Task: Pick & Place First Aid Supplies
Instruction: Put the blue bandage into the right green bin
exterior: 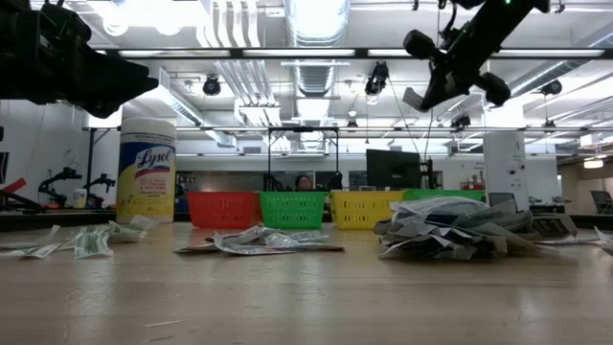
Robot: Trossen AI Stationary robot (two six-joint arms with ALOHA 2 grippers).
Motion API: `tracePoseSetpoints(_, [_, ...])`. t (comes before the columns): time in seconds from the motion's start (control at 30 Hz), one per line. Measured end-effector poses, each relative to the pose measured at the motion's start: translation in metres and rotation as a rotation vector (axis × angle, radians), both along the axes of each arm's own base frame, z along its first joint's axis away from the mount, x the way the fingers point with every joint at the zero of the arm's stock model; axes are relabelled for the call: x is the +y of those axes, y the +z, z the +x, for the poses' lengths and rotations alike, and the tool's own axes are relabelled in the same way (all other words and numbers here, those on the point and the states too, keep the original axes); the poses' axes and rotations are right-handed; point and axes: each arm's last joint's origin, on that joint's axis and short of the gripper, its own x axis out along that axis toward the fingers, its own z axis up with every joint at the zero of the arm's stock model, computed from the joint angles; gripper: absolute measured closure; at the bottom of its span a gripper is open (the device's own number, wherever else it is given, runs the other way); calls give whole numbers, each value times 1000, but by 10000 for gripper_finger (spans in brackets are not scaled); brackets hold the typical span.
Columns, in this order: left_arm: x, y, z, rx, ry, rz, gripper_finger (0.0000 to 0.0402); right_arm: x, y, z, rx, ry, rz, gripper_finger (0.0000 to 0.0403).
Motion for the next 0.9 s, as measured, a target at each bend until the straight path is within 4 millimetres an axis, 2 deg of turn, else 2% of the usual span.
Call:
tracePoseSetpoints(0.2, [0,0,0,0,0,0,243,-3,8,-1,83,-13,123,394])
tracePoseSetpoints(0.43, [0,0,0,0,0,0,243,-12,13,22,316,-1,234,394])
tracePoseSetpoints(0.6, [0,0,0,0,0,0,243,-18,4,41,501,51,297,394])
tracePoseSetpoints(0.73, [0,0,0,0,0,0,243,-21,-8,55,542,104,367,394])
tracePoseSetpoints(0.9, [0,0,0,0,0,0,243,-24,-29,63,604,86,409,394])
